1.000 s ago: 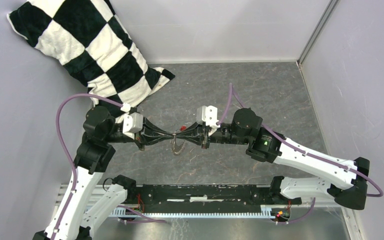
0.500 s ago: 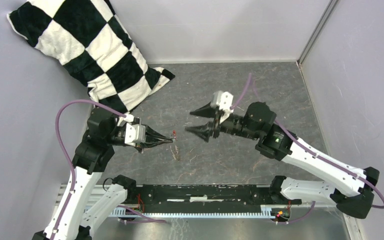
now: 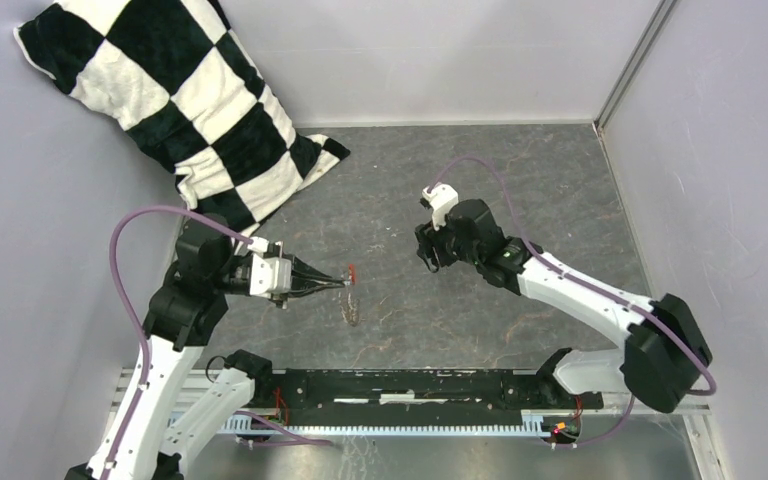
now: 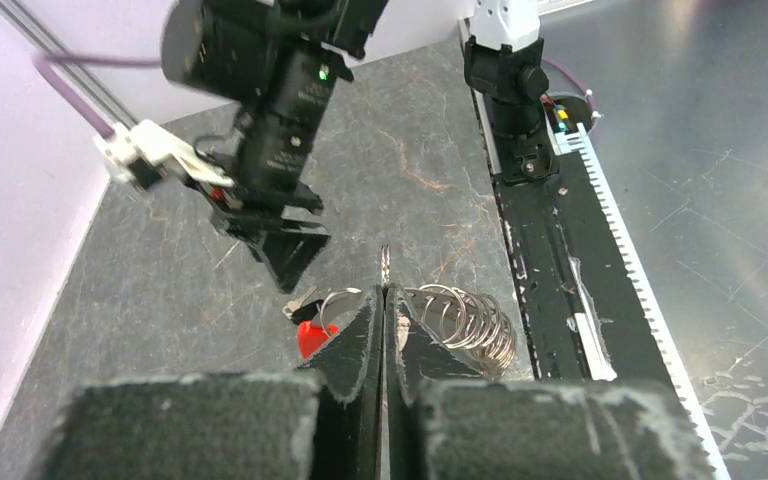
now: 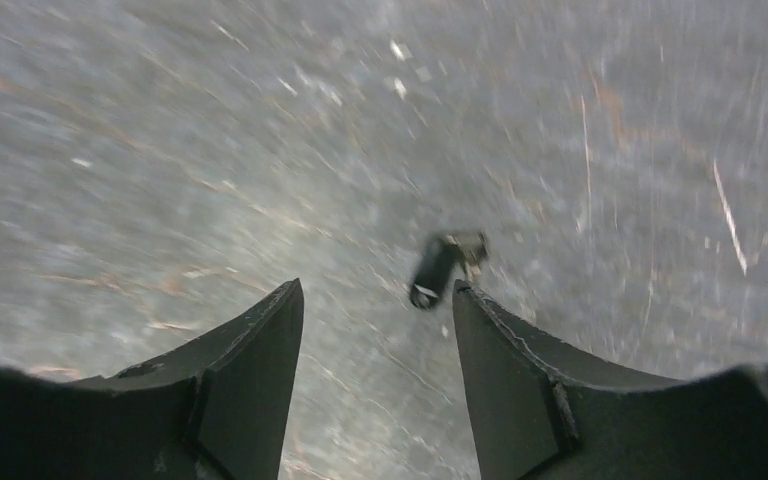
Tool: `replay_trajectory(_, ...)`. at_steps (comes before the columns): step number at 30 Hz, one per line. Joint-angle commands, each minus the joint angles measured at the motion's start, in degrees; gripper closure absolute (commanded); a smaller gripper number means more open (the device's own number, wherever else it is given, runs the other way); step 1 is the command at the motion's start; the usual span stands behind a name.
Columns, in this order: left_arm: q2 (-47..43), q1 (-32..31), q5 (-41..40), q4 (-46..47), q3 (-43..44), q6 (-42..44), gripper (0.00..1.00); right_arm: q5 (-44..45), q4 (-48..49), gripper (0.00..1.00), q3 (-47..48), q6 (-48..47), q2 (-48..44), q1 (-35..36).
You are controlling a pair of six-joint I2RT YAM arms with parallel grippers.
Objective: Put the keys on the keyring
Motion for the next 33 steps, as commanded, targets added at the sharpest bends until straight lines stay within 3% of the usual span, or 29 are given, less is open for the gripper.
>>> replay_trajectory(1, -0.92, 0.02, -0.10, -0.19, 0.61, 2.08, 0.98, 4.83, 5.68, 0.39, -2.53, 1.39, 3.94, -2.62)
replay_trajectory(4, -1.32, 0.06, -0.45, -0.66, 0.19, 2.54, 0.98, 8.94, 5.29, 0.42, -1.50, 2.82, 9.97, -2.74)
replay_trajectory(12, -2.31, 0.05, -2.43, -4.30, -2.00, 5.65, 0.98, 15.16, 7.42, 0.40, -2.09, 11.16, 17.95, -2.64)
replay_trajectory(18, -3.22, 0.02, -2.34, -4.41, -5.30, 5.35, 0.98, 15.91, -0.85, 0.38, 5.71, 16.96, 24.83, -2.72)
replay_trajectory(23, -4.45, 0.02, -3.64, -4.41, -7.80, 6.11, 0.98, 17.64, -0.48, 0.38, 5.70, 19.48, 24.39, -2.63)
replay_trajectory(33, -6.92, 0.02, -3.37, -4.78, -8.39, 7.19, 0.98, 21.28, -8.98, 0.47, 12.11, 27.27, 25.26, -2.67)
